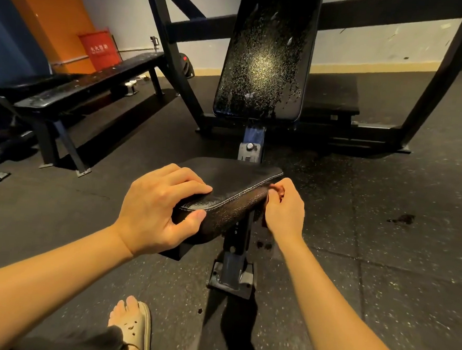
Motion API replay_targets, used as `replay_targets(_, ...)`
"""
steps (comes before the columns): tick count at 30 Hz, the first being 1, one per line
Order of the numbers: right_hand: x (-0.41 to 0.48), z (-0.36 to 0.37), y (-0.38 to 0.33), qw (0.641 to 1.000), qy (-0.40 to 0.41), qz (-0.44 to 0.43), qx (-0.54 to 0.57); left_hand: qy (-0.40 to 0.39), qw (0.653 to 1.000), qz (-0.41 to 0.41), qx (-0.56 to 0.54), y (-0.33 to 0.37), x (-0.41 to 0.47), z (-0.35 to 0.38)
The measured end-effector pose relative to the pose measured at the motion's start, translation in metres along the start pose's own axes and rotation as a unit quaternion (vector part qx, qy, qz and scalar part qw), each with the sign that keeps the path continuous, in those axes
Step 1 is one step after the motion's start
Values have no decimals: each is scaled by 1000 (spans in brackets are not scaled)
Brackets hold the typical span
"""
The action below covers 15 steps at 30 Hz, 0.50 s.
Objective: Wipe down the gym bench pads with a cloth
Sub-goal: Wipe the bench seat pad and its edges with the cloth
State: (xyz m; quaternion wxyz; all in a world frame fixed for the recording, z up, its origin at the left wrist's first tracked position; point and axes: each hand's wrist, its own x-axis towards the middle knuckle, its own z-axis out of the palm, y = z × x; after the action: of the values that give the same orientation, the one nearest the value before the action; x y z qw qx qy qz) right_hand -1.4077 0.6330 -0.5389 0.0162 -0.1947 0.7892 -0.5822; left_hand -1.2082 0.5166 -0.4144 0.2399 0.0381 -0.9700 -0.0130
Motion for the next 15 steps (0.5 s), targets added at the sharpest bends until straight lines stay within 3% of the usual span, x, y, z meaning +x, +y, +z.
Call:
replay_targets(4, -55, 6, -31, 995, 16, -41, 91, -3, 1000, -2, -1, -2, 0, 1)
replay_targets(9, -93, -27, -53, 960, -133, -148, 195, 0, 1000, 3, -10, -2, 0, 1)
replay_targets(13, -37, -41, -43, 951, -49, 26, 304, 0, 1000, 6, -11, -3, 1, 1)
replay_targets(15, -9, -40, -32, 933, -62, 99, 341, 2, 1000, 4, -11, -3, 1, 1)
